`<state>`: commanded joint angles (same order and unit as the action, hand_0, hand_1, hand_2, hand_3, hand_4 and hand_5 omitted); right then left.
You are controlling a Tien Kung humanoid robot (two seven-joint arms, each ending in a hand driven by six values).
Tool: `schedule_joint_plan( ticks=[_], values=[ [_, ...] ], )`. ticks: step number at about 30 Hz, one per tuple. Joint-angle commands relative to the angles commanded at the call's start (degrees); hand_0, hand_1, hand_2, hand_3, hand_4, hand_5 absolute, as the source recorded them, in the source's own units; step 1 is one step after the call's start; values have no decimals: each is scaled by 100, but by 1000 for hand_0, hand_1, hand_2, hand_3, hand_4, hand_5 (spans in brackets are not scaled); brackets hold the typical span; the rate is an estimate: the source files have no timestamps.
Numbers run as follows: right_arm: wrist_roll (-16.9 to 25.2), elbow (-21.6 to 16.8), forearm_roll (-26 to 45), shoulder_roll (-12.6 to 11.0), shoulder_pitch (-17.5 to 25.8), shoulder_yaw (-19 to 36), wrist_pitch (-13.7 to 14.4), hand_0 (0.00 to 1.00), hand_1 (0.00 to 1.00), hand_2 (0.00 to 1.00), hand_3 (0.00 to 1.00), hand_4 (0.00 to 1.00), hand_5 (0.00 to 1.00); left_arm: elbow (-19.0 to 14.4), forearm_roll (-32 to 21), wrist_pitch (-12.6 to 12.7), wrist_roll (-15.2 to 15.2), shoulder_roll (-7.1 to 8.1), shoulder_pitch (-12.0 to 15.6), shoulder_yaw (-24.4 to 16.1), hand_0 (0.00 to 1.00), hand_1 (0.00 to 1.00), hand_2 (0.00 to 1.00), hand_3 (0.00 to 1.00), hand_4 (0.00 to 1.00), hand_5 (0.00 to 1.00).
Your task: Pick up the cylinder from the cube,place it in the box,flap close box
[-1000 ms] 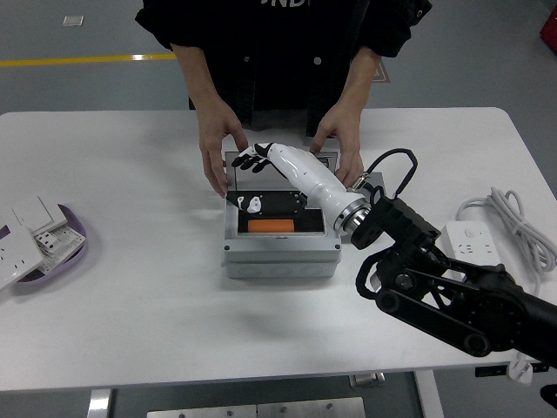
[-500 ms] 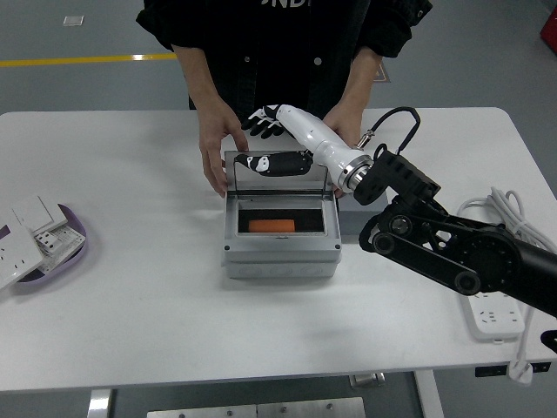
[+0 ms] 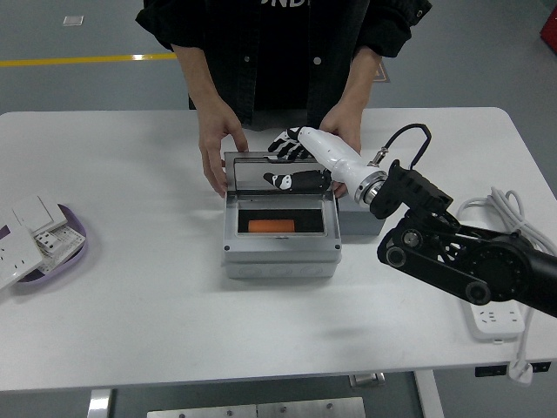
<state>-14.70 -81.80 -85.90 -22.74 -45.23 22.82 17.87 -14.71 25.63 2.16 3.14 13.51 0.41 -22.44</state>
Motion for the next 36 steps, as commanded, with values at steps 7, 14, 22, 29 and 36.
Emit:
schedule_joint_plan(
  ticks=[7, 14, 22, 29, 36],
  values=[
    [-325, -927, -687, -221, 322, -110, -98, 548, 585, 613, 654, 737, 371, -2, 28, 1, -2, -4, 7, -41, 592, 627, 619, 639, 699, 217],
    [-267, -1146, -589, -239, 670, -174, -15, 534, 583, 613, 656, 730, 370, 4, 31, 2, -2, -15, 18, -48, 592, 627, 619, 639, 699, 217],
    [-41, -1147, -266, -439, 1156, 518, 144, 527, 582, 614, 655, 722, 378, 8, 31, 1, -5, -10, 30, -62, 592, 628, 619, 638, 699, 217],
    [539, -1566, 259, -707, 1955, 1595, 238, 525, 580, 612, 657, 717, 377, 11, 34, 1, -7, 2, 51, -75, 592, 628, 619, 638, 699, 217],
    [1485, -1200, 1495, -463, 2859, 2807, -21, 520, 575, 610, 657, 701, 373, 20, 35, 4, -7, -7, 109, -79, 592, 627, 619, 638, 699, 217]
  ],
)
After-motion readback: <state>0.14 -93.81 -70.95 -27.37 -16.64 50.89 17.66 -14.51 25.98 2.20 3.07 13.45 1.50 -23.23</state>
